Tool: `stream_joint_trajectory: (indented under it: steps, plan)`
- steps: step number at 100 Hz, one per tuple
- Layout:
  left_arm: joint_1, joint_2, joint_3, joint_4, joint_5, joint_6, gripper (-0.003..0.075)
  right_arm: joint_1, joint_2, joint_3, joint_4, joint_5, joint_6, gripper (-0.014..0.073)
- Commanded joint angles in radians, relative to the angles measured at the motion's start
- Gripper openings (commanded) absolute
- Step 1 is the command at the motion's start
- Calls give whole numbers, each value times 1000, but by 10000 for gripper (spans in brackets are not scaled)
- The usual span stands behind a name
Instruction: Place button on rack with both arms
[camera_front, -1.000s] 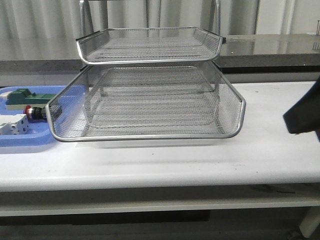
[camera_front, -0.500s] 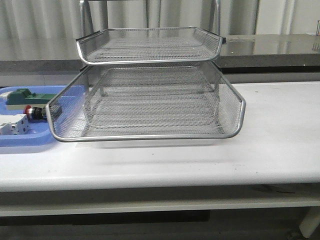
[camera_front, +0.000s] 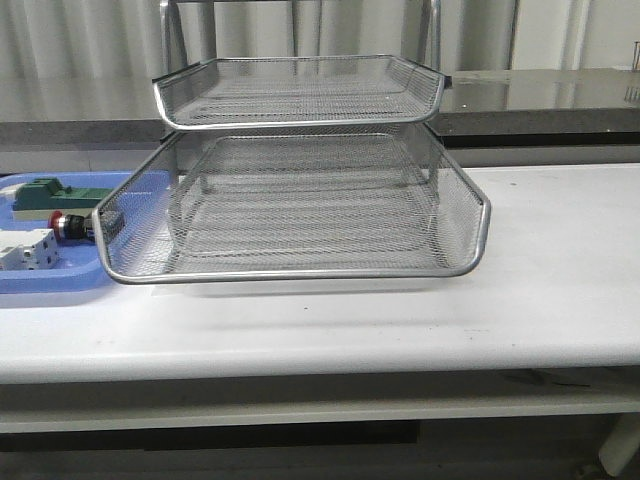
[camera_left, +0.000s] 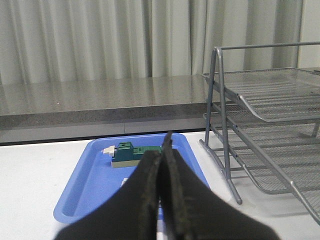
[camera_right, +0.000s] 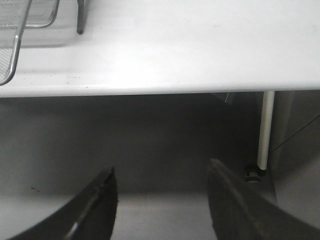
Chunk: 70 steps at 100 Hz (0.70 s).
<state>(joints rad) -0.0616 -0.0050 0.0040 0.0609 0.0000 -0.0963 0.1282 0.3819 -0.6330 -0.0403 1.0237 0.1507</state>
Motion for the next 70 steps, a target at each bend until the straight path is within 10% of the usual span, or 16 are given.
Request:
stream_joint_trajectory:
  steps: [1, 34, 70]
  plan:
    - [2, -32, 34, -1, -77, -11, -20, 1, -8, -34, -23, -52, 7, 408]
    - [2, -32, 34, -1, -77, -11, -20, 1, -12, -34, -23, -38, 7, -66]
    - [2, -32, 34, -1, -77, -11, -20, 1, -12, -34, -23, -37, 7, -67]
